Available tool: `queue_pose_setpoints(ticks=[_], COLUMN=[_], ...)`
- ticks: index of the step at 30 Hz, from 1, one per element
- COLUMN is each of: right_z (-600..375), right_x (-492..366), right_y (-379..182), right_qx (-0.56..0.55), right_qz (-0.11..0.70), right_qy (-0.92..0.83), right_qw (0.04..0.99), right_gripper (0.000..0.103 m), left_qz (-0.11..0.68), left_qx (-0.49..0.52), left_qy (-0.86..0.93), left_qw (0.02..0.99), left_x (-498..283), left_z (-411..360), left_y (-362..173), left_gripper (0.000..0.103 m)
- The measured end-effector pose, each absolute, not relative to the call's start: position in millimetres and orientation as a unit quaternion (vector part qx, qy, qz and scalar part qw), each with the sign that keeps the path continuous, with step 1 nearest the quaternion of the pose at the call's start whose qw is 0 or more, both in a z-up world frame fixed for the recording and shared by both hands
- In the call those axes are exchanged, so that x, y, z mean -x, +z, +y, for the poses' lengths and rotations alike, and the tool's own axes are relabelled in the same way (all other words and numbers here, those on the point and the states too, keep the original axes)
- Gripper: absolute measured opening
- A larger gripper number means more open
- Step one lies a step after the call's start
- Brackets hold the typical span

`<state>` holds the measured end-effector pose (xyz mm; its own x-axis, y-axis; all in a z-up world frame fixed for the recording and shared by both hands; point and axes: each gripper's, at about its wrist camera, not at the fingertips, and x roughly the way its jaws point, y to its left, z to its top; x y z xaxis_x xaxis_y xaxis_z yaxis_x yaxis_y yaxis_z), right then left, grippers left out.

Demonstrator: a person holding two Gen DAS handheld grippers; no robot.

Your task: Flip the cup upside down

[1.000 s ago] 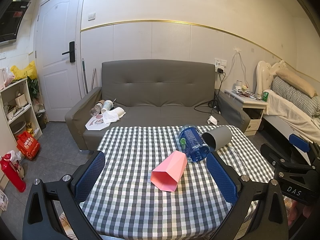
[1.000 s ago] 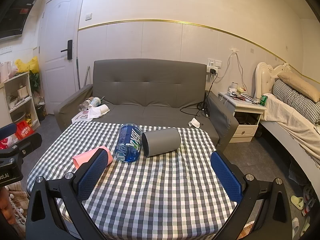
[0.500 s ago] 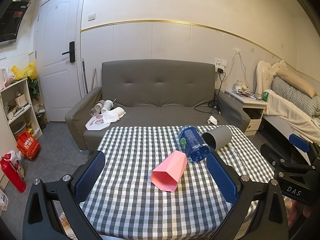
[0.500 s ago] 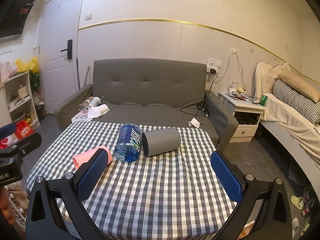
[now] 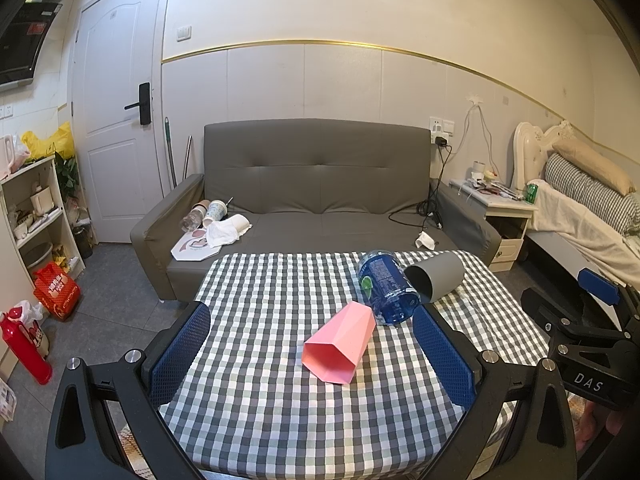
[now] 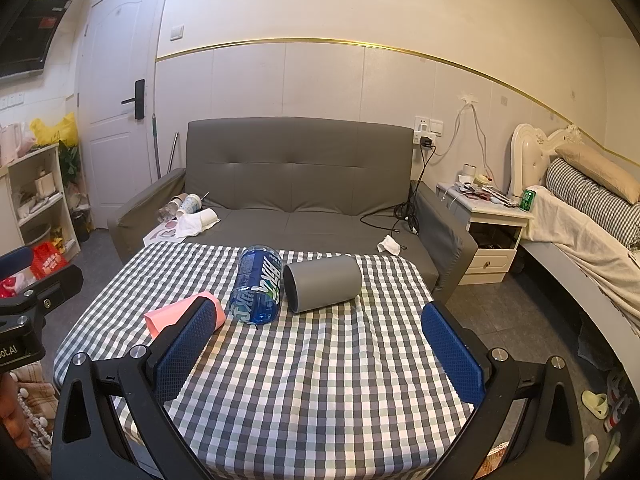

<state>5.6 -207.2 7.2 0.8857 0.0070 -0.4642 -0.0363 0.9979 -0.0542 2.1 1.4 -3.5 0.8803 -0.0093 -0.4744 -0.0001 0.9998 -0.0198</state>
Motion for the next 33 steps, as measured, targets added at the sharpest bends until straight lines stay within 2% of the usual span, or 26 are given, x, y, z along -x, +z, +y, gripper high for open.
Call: queue_pose_setpoints(ticks=[16, 27, 33], right_z=[-202.8, -197.1, -199.2], right_x=[-27.6, -76.0, -97.7], right_y=[-8.1, -45.0, -57.6], right_qx=[0.028, 0.045, 0.035], right_qz=[0.26, 0.31, 0.337], right_qy=[0.025, 0.019, 0.017], right_qw=[0.965, 0.949, 0.941], right_gripper=[0.103, 0.103, 0.103], left_qz=[0.274, 0.352, 0.401], left_qx=[0.001, -0.048, -0.037], left_qy=[0.003, -0.032, -0.048], left_qw=[0.962, 0.934, 0.914], left_x=[-25.6, -86.1, -111.9], left_z=[6.8, -3.4, -5.1], left_y=[-22.8, -85.6, -115.9], left_gripper=[0.103, 0.103, 0.103])
